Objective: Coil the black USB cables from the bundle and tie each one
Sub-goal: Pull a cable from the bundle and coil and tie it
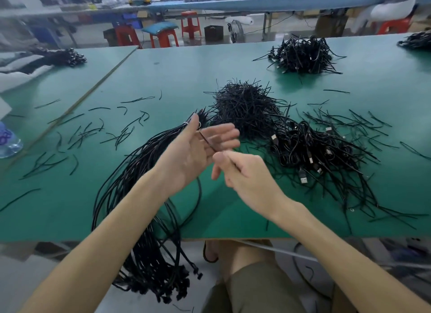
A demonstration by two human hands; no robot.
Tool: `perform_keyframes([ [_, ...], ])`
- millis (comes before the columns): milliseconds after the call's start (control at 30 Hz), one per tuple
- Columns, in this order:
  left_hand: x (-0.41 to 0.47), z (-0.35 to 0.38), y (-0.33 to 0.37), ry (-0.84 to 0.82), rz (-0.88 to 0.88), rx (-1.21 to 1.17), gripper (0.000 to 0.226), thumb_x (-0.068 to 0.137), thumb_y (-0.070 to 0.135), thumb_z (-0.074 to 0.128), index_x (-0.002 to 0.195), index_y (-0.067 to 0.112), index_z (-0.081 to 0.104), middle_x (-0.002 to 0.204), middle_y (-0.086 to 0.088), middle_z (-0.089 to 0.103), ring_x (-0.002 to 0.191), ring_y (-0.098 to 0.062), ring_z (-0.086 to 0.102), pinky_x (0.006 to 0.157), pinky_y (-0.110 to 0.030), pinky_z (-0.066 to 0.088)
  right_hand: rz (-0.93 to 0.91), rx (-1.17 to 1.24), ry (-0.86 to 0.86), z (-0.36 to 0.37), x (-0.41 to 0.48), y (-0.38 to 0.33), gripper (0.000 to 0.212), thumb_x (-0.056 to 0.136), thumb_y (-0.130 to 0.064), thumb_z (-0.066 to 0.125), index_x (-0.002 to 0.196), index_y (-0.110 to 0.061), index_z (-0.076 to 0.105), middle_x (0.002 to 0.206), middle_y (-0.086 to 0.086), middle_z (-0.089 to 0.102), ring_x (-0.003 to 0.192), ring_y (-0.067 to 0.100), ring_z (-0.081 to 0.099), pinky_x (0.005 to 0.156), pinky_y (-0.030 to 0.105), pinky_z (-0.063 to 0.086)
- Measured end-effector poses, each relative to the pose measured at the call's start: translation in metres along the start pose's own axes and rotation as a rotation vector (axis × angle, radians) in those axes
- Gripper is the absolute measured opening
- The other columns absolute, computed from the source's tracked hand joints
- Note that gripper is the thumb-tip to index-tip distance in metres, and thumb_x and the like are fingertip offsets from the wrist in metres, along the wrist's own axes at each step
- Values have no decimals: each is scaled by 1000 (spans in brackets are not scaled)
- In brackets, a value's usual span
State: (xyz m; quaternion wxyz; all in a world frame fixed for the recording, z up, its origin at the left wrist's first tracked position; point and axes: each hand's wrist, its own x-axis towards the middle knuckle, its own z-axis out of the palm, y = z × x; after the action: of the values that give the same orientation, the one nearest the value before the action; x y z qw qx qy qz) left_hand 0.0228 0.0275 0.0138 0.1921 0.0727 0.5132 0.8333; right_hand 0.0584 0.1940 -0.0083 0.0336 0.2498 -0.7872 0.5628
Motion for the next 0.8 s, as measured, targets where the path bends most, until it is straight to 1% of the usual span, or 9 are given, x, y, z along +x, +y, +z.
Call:
perform_keyframes([
  [67, 0, -2, 10, 61, 33, -303, 59, 110, 41, 32, 110, 0, 74, 110, -12, 75, 97, -22, 73, 82, -32, 60, -7, -15, -49, 3, -7, 4, 50, 105, -49, 44, 69, -17, 60, 50, 4, 41, 45, 9, 34, 50, 15, 30],
  [100, 0, -5, 15, 108, 47, -420, 50, 110, 33, 36, 106, 0, 72, 100, -9, 74, 88, -20, 73, 77, -31, 61, -5, -29, -65, 3, -10, 6, 51, 105, -50, 43, 68, -18, 58, 50, 8, 41, 46, 9, 34, 51, 15, 30],
  [167, -3, -15, 22, 158, 45, -613, 35, 110, 23, 39, 96, 5, 66, 84, -1, 64, 68, -14, 63, 64, -27, 58, 12, -40, -85, 1, -16, 12, 51, 104, -52, 43, 66, -22, 57, 50, 5, 40, 47, 11, 35, 50, 23, 32],
  [233, -7, -26, 27, 162, 25, -709, 35, 110, 21, 39, 85, 9, 60, 72, 7, 50, 53, -8, 46, 51, -20, 45, 50, -103, -98, -5, -21, 19, 52, 103, -56, 42, 65, -23, 56, 51, 5, 42, 48, 16, 36, 52, 32, 35],
  [333, -13, -39, 32, 189, 61, -729, 37, 109, 17, 36, 74, 14, 48, 63, 11, 33, 46, -6, 23, 42, -18, 25, 100, -226, -103, -16, -29, 31, 55, 103, -61, 39, 65, -24, 55, 57, 12, 51, 52, 30, 43, 56, 41, 41],
  [400, -17, -42, 34, 193, 99, -650, 35, 109, 16, 35, 76, 16, 47, 59, 10, 29, 47, -7, 16, 41, -21, 20, 121, -238, -72, -21, -32, 36, 56, 103, -60, 40, 63, -24, 54, 55, 7, 49, 50, 26, 41, 55, 41, 40],
  [500, -22, -45, 35, 148, 155, -600, 34, 110, 23, 34, 85, 14, 55, 56, 9, 33, 45, -7, 21, 46, -21, 20, 182, -293, -62, -29, -28, 42, 57, 104, -55, 43, 60, -21, 54, 50, -6, 43, 47, 12, 37, 54, 34, 36],
  [667, -27, -53, 46, 95, 253, -639, 34, 111, 25, 34, 93, 12, 60, 58, 9, 37, 48, -8, 26, 52, -21, 27, 246, -284, -38, -42, -28, 48, 57, 104, -53, 44, 59, -20, 55, 49, -8, 39, 46, 12, 33, 49, 26, 31],
  [800, -29, -48, 43, 107, 284, -656, 34, 111, 28, 36, 94, 14, 62, 61, 10, 37, 53, -8, 25, 57, -21, 28, 279, -296, -43, -44, -27, 52, 57, 105, -51, 45, 59, -20, 58, 48, -6, 39, 45, 13, 33, 50, 29, 32],
])
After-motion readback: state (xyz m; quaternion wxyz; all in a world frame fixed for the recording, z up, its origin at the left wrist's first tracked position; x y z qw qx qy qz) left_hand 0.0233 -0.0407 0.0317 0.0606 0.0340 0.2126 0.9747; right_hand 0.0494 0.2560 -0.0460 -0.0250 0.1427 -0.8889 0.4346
